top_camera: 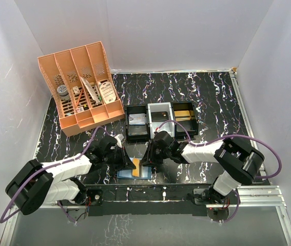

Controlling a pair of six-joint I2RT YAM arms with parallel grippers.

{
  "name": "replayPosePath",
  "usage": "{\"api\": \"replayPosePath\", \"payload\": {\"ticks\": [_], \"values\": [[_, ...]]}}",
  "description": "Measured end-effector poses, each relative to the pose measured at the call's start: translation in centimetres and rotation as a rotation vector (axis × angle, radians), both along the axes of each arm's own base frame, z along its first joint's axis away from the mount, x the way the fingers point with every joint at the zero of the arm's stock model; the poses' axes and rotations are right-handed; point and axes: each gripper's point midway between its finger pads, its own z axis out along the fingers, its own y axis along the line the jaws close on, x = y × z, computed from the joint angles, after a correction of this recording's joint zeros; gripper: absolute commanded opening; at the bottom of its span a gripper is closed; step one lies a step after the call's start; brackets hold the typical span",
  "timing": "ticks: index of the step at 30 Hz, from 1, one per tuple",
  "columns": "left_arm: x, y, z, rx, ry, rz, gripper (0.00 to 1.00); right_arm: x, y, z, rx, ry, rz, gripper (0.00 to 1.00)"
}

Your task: Take the credit cards out of the card holder

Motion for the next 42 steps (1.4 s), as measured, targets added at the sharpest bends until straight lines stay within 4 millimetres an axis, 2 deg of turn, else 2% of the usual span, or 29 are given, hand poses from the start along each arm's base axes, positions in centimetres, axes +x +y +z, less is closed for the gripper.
{"api": "replayPosePath", "payload": {"ticks": [2, 7, 11, 14, 20, 25, 29, 31, 32, 38, 42], "values": [[0.2, 0.2, 0.3, 0.014, -0.014, 0.002, 0.00, 0.1, 0.0, 0.1, 0.001, -0.007, -0.001, 0.31], [1.1, 1.0, 1.5, 0.063, -0.083, 0.015, 0.00, 0.7, -0.5, 0.9, -0.004, -0.070, -0.019, 0.48], [1.9, 1.4, 3.3, 0.069, -0.170, 0.021, 0.00, 1.4, -1.2, 2.3, -0.006, -0.137, -0.052, 0.63], [2.8, 1.7, 4.6, 0.093, -0.222, 0.034, 0.00, 2.2, -1.4, 4.0, 0.014, -0.203, -0.073, 0.70], [3.1, 2.6, 4.5, 0.147, -0.252, 0.040, 0.00, 3.1, -1.6, 6.3, 0.082, -0.316, -0.102, 0.73], [3.3, 2.5, 4.8, 0.120, -0.268, 0.020, 0.00, 2.7, -3.4, 6.0, 0.136, -0.389, -0.152, 0.77], [3.8, 2.3, 5.9, 0.015, -0.289, 0.030, 0.00, 2.5, -4.5, 6.2, 0.172, -0.442, -0.182, 0.81], [4.2, 2.6, 6.6, -0.055, -0.305, 0.051, 0.00, 2.8, -4.6, 7.0, 0.193, -0.467, -0.197, 0.89], [4.3, 2.7, 6.9, -0.085, -0.309, 0.062, 0.00, 3.0, -4.6, 7.5, 0.206, -0.480, -0.205, 0.90], [4.4, 2.8, 7.9, -0.251, -0.295, 0.090, 0.00, 4.3, -5.3, 11.8, 0.337, -0.563, -0.253, 0.92], [4.0, 2.1, 9.1, -0.325, -0.301, 0.057, 0.00, 4.8, -5.8, 12.3, 0.382, -0.552, -0.254, 0.90]]}}
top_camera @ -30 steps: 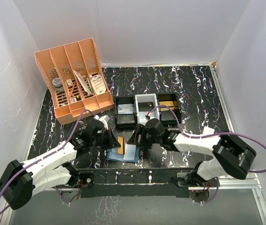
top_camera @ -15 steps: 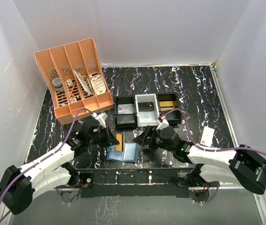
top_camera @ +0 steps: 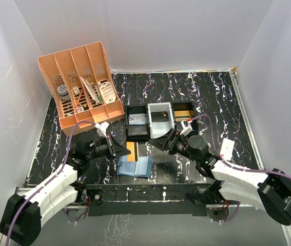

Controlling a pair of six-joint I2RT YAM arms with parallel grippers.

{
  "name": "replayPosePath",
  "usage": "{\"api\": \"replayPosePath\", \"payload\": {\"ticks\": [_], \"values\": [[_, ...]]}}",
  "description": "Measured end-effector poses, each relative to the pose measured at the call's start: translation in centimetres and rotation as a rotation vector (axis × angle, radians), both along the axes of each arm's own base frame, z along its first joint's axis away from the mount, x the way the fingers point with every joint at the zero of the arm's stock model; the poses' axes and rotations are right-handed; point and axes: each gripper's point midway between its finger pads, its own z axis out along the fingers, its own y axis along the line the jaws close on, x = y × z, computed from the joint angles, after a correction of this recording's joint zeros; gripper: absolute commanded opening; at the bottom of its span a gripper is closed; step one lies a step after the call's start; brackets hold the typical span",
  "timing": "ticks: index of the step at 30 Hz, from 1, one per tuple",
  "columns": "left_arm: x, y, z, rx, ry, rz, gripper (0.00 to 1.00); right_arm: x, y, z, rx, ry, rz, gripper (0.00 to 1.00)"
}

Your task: Take the credit cards out of the card holder

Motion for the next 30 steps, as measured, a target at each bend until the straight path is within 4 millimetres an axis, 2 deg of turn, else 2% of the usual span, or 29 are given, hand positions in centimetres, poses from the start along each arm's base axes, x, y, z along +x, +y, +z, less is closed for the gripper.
{"api": "replayPosePath", "payload": {"ticks": [5, 10, 14, 18, 26, 30], "values": [[-0.1, -0.9, 2.0, -0.078, -0.046, -0.049, 0.00, -0.4, 0.6, -1.5, 0.006, 0.070, 0.084, 0.80], [-0.4, -1.3, 3.0, -0.122, -0.057, -0.082, 0.00, -1.7, 2.3, -2.6, 0.017, 0.140, 0.213, 0.66], [-0.4, -1.5, 3.4, -0.139, -0.062, -0.094, 0.00, -1.6, 3.9, -1.1, 0.060, 0.130, 0.293, 0.61], [-0.4, -1.7, 3.6, -0.152, -0.057, -0.103, 0.00, -1.8, 4.5, 0.2, 0.098, 0.097, 0.339, 0.56], [-0.7, -1.7, 3.5, -0.168, -0.052, -0.110, 0.00, -2.2, 5.0, 0.8, 0.124, 0.097, 0.381, 0.40], [-0.7, -1.7, 3.7, -0.175, -0.054, -0.111, 0.00, -2.3, 5.1, 0.9, 0.138, 0.104, 0.395, 0.36]]}}
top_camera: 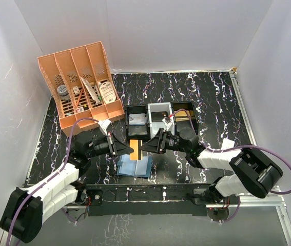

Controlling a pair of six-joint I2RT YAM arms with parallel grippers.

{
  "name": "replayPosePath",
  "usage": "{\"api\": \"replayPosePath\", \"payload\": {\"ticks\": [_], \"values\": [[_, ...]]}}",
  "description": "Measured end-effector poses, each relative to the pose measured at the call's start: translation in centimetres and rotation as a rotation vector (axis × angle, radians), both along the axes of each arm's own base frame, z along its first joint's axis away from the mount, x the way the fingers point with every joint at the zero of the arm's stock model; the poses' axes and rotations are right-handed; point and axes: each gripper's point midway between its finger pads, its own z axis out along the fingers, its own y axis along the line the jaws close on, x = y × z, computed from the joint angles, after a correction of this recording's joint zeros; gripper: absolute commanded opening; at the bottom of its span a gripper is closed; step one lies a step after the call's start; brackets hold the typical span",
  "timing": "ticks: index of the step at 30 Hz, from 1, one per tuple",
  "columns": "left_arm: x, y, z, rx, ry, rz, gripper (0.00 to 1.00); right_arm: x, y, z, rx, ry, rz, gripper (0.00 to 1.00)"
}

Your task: Take the credit cards out of the card holder

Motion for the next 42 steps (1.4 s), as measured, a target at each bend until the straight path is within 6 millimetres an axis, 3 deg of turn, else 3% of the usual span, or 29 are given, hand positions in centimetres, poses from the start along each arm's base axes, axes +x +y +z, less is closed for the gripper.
{"api": "replayPosePath", "payload": {"ticks": [19, 42], "values": [[-0.3, -0.3, 0.5, -0.044, 0.006, -0.019, 0.00, -0.5, 0.7, 0.5, 0.067, 0.037, 0.057, 0.17], [-0.4, -0.4, 1.8, -0.094, -0.018, -0.033, 0.00, -1.1, 1.4, 2.5, 0.162, 0.024, 0.131, 0.10]]}}
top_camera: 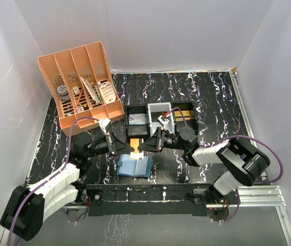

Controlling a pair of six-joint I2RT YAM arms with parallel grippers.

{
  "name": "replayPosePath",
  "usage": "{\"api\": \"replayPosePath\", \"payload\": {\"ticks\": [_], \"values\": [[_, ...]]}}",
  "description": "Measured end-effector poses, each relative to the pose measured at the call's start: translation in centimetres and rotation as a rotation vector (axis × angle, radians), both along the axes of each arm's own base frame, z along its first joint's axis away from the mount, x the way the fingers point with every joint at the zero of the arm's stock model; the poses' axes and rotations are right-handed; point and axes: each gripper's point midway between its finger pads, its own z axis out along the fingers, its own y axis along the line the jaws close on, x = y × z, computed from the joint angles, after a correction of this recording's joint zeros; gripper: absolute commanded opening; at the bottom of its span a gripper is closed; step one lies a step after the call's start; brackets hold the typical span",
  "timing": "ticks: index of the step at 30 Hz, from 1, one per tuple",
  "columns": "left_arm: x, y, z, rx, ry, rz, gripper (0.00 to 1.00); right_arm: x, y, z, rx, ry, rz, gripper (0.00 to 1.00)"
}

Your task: Take the credit cards out of the card holder

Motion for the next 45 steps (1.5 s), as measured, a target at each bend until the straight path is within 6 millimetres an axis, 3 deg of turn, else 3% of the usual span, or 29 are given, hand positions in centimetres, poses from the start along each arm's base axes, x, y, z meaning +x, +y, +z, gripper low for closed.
{"api": "replayPosePath", "payload": {"ticks": [7, 13, 16, 18, 22, 24, 28, 34, 40, 45], "values": [[0.0, 0.0, 0.2, -0.006, -0.002, -0.003, 0.00, -0.1, 0.1, 0.3, 0.017, 0.004, 0.009, 0.16], [0.0, 0.0, 0.3, -0.011, -0.006, -0.004, 0.00, -0.2, 0.1, 0.4, 0.026, 0.004, 0.016, 0.01], [0.0, 0.0, 0.4, -0.013, -0.005, -0.004, 0.00, -0.2, 0.1, 0.3, 0.025, 0.014, 0.016, 0.00], [0.0, 0.0, 0.4, -0.012, -0.003, -0.003, 0.14, -0.2, 0.1, 0.3, 0.026, 0.013, 0.015, 0.00], [0.1, 0.2, -0.3, 0.019, 0.002, 0.017, 0.58, -0.1, 0.1, 0.3, 0.023, 0.005, 0.007, 0.00], [0.3, 0.4, -1.1, 0.058, 0.010, 0.036, 0.75, 0.1, 0.1, 0.3, 0.011, -0.007, -0.009, 0.00], [1.5, 1.4, -1.9, 0.188, 0.010, 0.123, 0.95, 0.9, -0.8, 1.0, -0.020, -0.055, -0.070, 0.00], [2.5, 3.6, -1.1, 0.337, -0.074, 0.243, 0.99, 4.5, -4.6, 1.8, -0.095, -0.124, -0.259, 0.00], [3.1, 5.9, -2.8, 0.516, -0.060, 0.312, 0.99, 6.9, -7.6, 1.1, -0.219, -0.181, -0.405, 0.00], [4.0, 7.7, -2.9, 0.650, -0.080, 0.361, 0.99, 8.6, -9.5, 1.5, -0.359, -0.276, -0.503, 0.00]]}}
